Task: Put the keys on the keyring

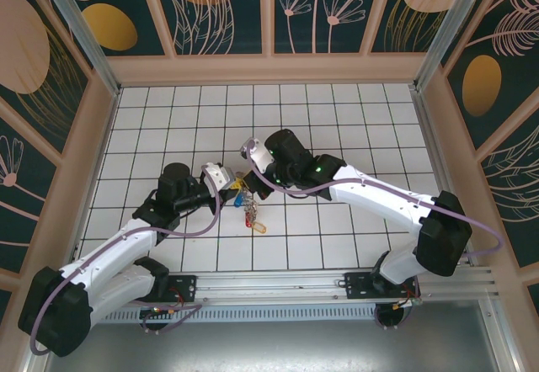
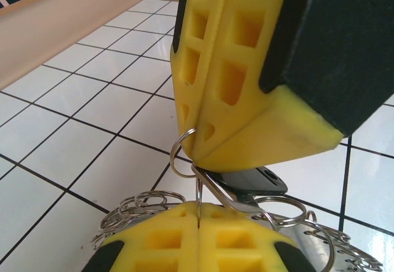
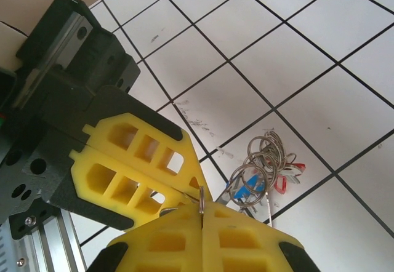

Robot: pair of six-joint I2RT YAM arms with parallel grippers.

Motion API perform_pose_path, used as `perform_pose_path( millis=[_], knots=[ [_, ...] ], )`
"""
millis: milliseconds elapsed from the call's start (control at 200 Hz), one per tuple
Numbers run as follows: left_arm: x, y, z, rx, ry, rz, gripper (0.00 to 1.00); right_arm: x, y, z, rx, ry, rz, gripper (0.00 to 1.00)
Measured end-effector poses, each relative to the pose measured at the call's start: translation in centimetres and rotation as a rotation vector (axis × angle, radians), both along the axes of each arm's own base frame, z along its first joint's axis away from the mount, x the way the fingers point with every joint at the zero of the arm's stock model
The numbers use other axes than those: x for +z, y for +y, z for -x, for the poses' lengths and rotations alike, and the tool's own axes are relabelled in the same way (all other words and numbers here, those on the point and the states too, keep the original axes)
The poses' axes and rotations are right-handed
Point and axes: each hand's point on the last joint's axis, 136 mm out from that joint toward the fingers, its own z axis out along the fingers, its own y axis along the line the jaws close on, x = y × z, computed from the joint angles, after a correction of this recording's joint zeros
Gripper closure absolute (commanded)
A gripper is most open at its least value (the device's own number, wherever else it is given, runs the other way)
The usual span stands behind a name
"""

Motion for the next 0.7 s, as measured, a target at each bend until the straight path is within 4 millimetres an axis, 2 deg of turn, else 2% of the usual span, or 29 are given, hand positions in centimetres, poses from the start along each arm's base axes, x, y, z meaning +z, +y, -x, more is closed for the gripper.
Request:
perform_pose_path(
  millis=[345,701],
  knots=[
    [0.0,0.1,0.1,0.001,0.007,-0.001,1.0,-0.2,-0.1,0.1,-0.01,0.015,0.0,1.0],
    [0.0,0.1,0.2,0.002,0.011,0.0,1.0,-0.7,0.2,1.4,0.041,0.053,-0.007,1.0]
  ],
)
